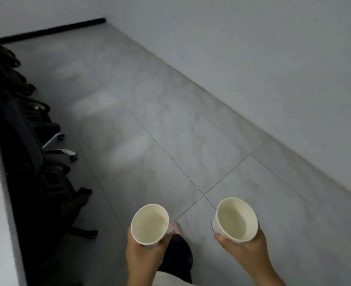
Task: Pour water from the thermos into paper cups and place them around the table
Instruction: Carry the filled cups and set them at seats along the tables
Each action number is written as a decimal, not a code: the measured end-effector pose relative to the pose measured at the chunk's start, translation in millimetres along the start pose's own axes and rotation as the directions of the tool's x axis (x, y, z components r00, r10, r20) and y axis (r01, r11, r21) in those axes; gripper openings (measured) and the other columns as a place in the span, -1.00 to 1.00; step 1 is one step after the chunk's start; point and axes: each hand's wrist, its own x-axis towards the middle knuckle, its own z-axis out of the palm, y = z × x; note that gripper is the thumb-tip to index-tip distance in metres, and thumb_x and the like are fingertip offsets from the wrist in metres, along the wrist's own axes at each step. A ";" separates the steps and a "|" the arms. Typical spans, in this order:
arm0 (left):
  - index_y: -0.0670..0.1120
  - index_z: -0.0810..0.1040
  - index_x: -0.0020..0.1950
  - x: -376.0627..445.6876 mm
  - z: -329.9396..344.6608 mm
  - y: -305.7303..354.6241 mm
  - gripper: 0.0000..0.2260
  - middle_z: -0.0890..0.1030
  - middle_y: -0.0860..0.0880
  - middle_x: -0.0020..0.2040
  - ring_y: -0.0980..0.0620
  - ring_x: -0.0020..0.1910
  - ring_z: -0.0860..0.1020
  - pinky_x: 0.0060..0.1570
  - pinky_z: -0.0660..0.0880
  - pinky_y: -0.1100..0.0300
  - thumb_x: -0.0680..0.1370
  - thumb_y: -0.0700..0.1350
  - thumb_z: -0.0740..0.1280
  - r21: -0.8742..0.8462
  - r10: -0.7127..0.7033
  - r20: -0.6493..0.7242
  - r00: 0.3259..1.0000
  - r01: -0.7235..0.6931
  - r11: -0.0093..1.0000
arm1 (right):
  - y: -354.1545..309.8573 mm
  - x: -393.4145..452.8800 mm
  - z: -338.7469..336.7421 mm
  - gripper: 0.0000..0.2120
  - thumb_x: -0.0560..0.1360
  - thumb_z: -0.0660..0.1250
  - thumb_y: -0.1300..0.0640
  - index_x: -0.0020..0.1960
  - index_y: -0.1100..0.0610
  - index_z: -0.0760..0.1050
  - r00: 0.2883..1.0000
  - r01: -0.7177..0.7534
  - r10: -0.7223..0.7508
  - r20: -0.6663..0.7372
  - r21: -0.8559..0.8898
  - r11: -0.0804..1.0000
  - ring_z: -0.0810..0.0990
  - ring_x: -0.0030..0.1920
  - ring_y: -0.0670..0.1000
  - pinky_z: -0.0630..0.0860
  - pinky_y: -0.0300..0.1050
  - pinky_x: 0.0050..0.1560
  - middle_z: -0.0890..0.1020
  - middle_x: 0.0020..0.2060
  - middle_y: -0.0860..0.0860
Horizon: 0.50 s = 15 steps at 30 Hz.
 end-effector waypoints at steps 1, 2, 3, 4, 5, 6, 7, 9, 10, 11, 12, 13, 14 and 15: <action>-0.09 0.45 0.08 18.7 8.5 5.4 -0.40 0.55 -0.04 -0.11 -0.02 -0.04 0.48 -0.04 0.29 0.19 0.10 -0.24 0.57 -0.017 -0.006 -0.022 1.000 0.005 1.000 | -5.3 23.5 9.8 -0.39 0.04 0.53 0.51 -0.15 -0.04 0.41 1.000 -0.007 0.007 0.023 0.004 1.000 0.50 -0.27 -0.47 0.38 -0.60 -0.31 0.53 -0.21 -0.15; -0.06 0.44 0.07 38.3 17.3 13.5 -0.39 0.55 0.02 -0.15 -0.02 -0.05 0.48 -0.04 0.30 0.19 0.08 -0.21 0.55 -0.040 -0.024 -0.047 0.999 0.022 0.999 | -11.5 48.6 20.9 -0.40 0.04 0.53 0.50 -0.15 -0.02 0.42 0.999 -0.003 0.003 0.039 0.004 1.000 0.50 -0.28 -0.46 0.38 -0.60 -0.31 0.53 -0.21 -0.14; -0.02 0.42 0.06 59.6 26.3 21.4 -0.39 0.53 0.09 -0.17 -0.01 -0.05 0.47 -0.04 0.30 0.19 0.07 -0.20 0.54 -0.060 -0.037 -0.075 0.997 0.032 0.998 | -20.0 74.4 33.8 -0.41 0.04 0.54 0.49 -0.15 -0.02 0.42 0.998 0.009 -0.009 0.057 0.002 1.000 0.50 -0.28 -0.46 0.38 -0.60 -0.31 0.53 -0.22 -0.14; 0.00 0.40 0.06 82.3 35.3 29.6 -0.39 0.52 0.12 -0.16 -0.01 -0.05 0.47 -0.04 0.30 0.19 0.07 -0.18 0.54 -0.067 -0.035 -0.089 0.995 0.029 0.997 | -27.9 100.2 47.4 -0.41 0.05 0.53 0.49 -0.15 -0.03 0.42 0.996 0.025 -0.025 0.082 -0.005 1.000 0.50 -0.27 -0.45 0.38 -0.60 -0.30 0.53 -0.22 -0.14; 0.02 0.40 0.07 104.4 43.2 38.8 -0.38 0.54 0.09 -0.13 -0.02 -0.04 0.49 -0.04 0.31 0.18 0.08 -0.17 0.54 -0.062 -0.028 -0.089 0.996 0.022 0.998 | -35.5 124.1 61.3 -0.41 0.05 0.53 0.49 -0.16 -0.05 0.40 0.993 0.045 -0.043 0.107 -0.009 0.999 0.51 -0.27 -0.45 0.39 -0.59 -0.29 0.53 -0.22 -0.13; 0.01 0.41 0.09 126.3 50.5 49.6 -0.38 0.55 0.03 -0.08 -0.03 -0.02 0.50 -0.04 0.32 0.17 0.10 -0.19 0.55 -0.062 -0.017 -0.089 0.996 0.012 0.998 | -43.7 147.2 74.8 -0.40 0.06 0.53 0.49 -0.17 -0.05 0.40 0.990 0.062 -0.060 0.128 -0.010 0.998 0.51 -0.26 -0.44 0.40 -0.58 -0.28 0.53 -0.23 -0.13; 0.01 0.41 0.11 147.7 56.4 60.9 -0.38 0.55 -0.01 -0.04 -0.04 -0.02 0.50 -0.04 0.33 0.17 0.13 -0.22 0.56 -0.066 -0.001 -0.104 0.995 -0.006 0.998 | -53.0 169.2 88.0 -0.41 0.06 0.53 0.49 -0.17 -0.05 0.40 0.987 0.074 -0.071 0.147 -0.013 0.997 0.52 -0.26 -0.43 0.41 -0.57 -0.28 0.54 -0.23 -0.12; -0.02 0.40 0.11 189.7 68.9 85.8 -0.40 0.53 -0.03 -0.02 -0.03 -0.03 0.49 -0.04 0.33 0.18 0.17 -0.26 0.57 -0.069 0.016 -0.148 0.989 -0.027 0.997 | -72.3 211.7 113.2 -0.40 0.05 0.55 0.46 -0.14 -0.05 0.40 0.978 0.087 -0.081 0.194 -0.021 0.996 0.52 -0.23 -0.41 0.42 -0.56 -0.26 0.55 -0.20 -0.11; -0.03 0.40 0.11 209.6 74.1 97.4 -0.40 0.52 -0.02 -0.03 -0.02 -0.04 0.48 -0.03 0.32 0.18 0.16 -0.23 0.57 -0.062 0.024 -0.169 0.985 -0.035 0.997 | -80.3 231.4 125.4 -0.39 0.05 0.55 0.45 -0.12 -0.05 0.40 0.971 0.100 -0.092 0.221 -0.025 0.995 0.52 -0.20 -0.42 0.41 -0.57 -0.25 0.55 -0.19 -0.11; -0.02 0.39 0.09 229.1 78.7 108.0 -0.40 0.52 -0.02 -0.03 -0.02 -0.04 0.48 -0.03 0.32 0.19 0.14 -0.20 0.56 -0.060 0.027 -0.184 0.983 -0.039 0.997 | -88.0 250.4 137.4 -0.38 0.05 0.55 0.45 -0.12 -0.06 0.39 0.966 0.115 -0.105 0.236 -0.026 0.993 0.51 -0.19 -0.43 0.40 -0.58 -0.24 0.54 -0.18 -0.11; -0.02 0.40 0.08 248.1 82.7 116.6 -0.39 0.52 -0.02 -0.03 -0.02 -0.04 0.49 -0.04 0.32 0.19 0.11 -0.18 0.55 -0.066 0.024 -0.198 0.980 -0.038 0.997 | -96.0 268.7 149.9 -0.37 0.05 0.54 0.46 -0.12 -0.07 0.38 0.964 0.123 -0.111 0.241 -0.032 0.992 0.50 -0.19 -0.43 0.39 -0.59 -0.24 0.53 -0.18 -0.12; -0.03 0.41 0.10 265.8 85.2 123.3 -0.38 0.53 -0.02 -0.03 -0.02 -0.04 0.49 -0.04 0.32 0.19 0.10 -0.18 0.55 -0.067 0.019 -0.214 0.977 -0.034 0.997 | -104.3 285.1 162.5 -0.36 0.05 0.53 0.48 -0.14 -0.08 0.37 0.962 0.126 -0.113 0.250 -0.034 0.992 0.51 -0.20 -0.42 0.39 -0.60 -0.26 0.52 -0.20 -0.13; -0.06 0.43 0.14 283.8 87.1 128.2 -0.37 0.53 -0.03 -0.02 -0.02 -0.03 0.49 -0.03 0.32 0.19 0.11 -0.20 0.56 -0.066 0.010 -0.236 0.972 -0.026 0.998 | -112.2 301.2 176.5 -0.36 0.05 0.52 0.50 -0.16 -0.09 0.36 0.960 0.126 -0.113 0.256 -0.034 0.991 0.54 -0.23 -0.36 0.38 -0.60 -0.27 0.51 -0.22 -0.14; -0.10 0.44 0.18 302.5 88.7 132.0 -0.35 0.52 -0.04 -0.02 -0.01 -0.02 0.48 -0.02 0.31 0.20 0.15 -0.25 0.57 -0.067 -0.013 -0.262 0.965 -0.005 0.998 | -117.4 318.3 191.0 -0.35 0.05 0.52 0.51 -0.17 -0.09 0.35 0.957 0.141 -0.127 0.260 -0.039 0.989 0.56 -0.26 -0.27 0.37 -0.61 -0.28 0.50 -0.23 -0.15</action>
